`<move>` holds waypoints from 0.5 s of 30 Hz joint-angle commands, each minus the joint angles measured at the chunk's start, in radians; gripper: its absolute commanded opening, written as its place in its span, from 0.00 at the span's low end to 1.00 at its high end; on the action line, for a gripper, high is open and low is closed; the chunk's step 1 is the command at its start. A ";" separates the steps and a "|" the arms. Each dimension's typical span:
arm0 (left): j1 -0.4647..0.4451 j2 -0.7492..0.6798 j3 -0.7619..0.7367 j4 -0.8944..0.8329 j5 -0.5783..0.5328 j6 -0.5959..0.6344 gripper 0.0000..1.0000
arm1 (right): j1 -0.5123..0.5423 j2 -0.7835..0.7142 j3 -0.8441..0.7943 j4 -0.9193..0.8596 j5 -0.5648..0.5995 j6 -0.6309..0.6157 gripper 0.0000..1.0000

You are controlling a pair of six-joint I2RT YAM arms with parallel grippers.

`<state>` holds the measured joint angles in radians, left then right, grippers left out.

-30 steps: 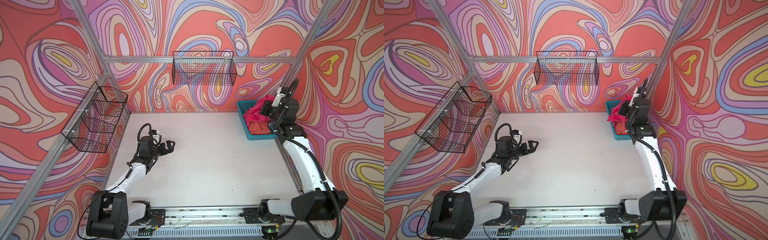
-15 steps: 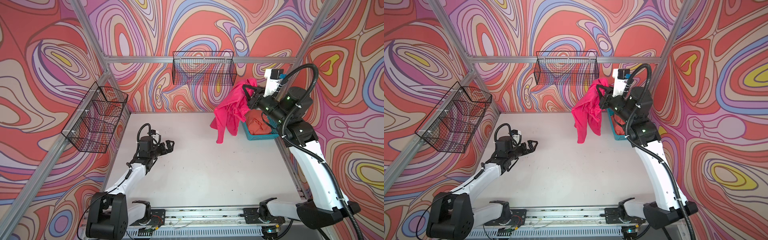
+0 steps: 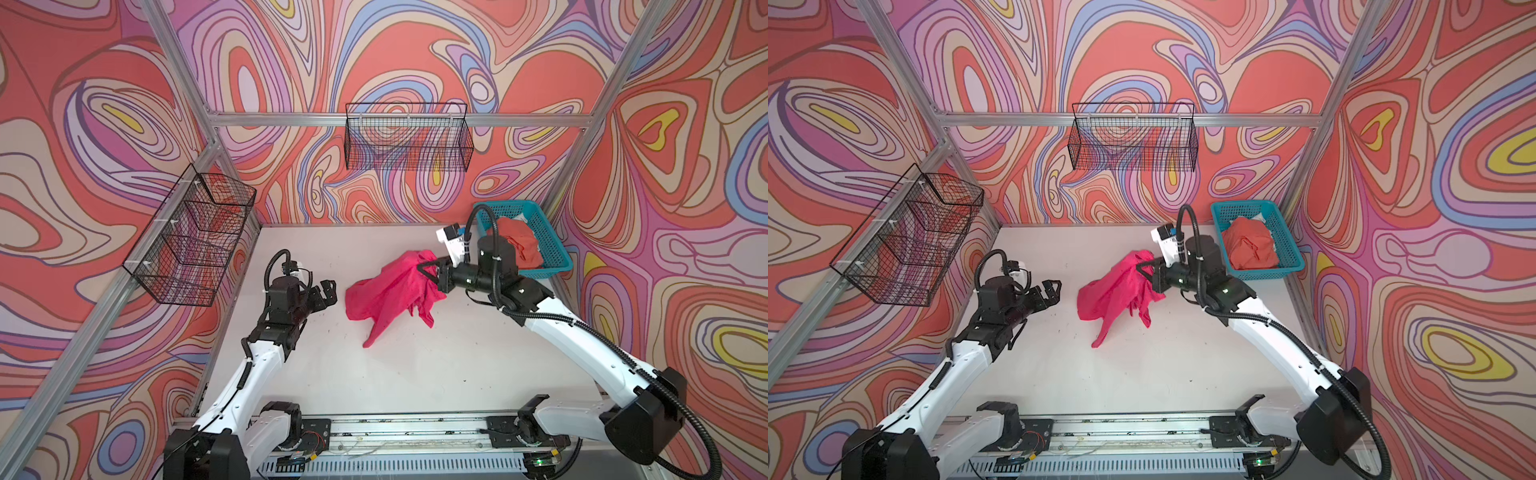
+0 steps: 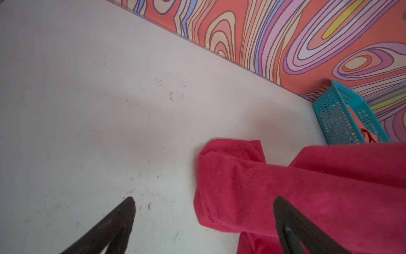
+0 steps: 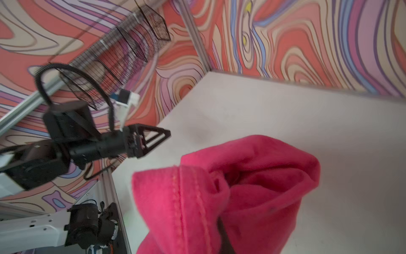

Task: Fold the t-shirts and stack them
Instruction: 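Lift the magenta t-shirt from the basket with the right gripper onto the table, then grasp the shirt edge nearest the left gripper while the right gripper grasps the opposite edge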

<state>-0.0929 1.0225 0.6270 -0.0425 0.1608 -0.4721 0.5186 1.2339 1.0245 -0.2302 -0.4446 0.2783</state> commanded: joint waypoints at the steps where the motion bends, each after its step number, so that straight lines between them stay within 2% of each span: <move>1: -0.002 0.018 0.029 -0.040 0.003 0.010 1.00 | -0.002 -0.115 -0.167 -0.025 0.126 0.049 0.00; 3: -0.007 0.039 0.030 -0.030 0.026 0.006 1.00 | -0.002 -0.145 -0.260 -0.085 0.224 0.087 0.00; 4: -0.013 0.049 0.030 -0.025 0.033 0.006 1.00 | 0.000 -0.155 -0.290 -0.118 0.286 0.109 0.11; 5: -0.020 0.056 0.030 -0.026 0.037 0.004 1.00 | -0.001 -0.158 -0.304 -0.152 0.333 0.125 0.27; 7: -0.047 0.070 0.028 -0.032 0.039 0.003 1.00 | 0.000 -0.159 -0.299 -0.240 0.442 0.146 0.67; 8: -0.063 0.076 0.030 -0.040 0.034 0.003 1.00 | 0.000 -0.163 -0.287 -0.271 0.491 0.157 0.77; 10: -0.105 0.094 0.030 -0.066 0.021 -0.006 1.00 | -0.002 -0.174 -0.250 -0.342 0.608 0.185 0.87; 12: -0.146 0.115 0.024 -0.078 0.018 -0.025 1.00 | -0.001 -0.185 -0.208 -0.398 0.707 0.205 0.92; 15: -0.195 0.164 0.017 -0.089 0.014 -0.064 1.00 | 0.000 -0.179 -0.165 -0.420 0.768 0.208 0.93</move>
<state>-0.2562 1.1492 0.6304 -0.0837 0.1822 -0.4919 0.5182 1.0683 0.8040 -0.5846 0.1493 0.4465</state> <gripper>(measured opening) 0.999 0.928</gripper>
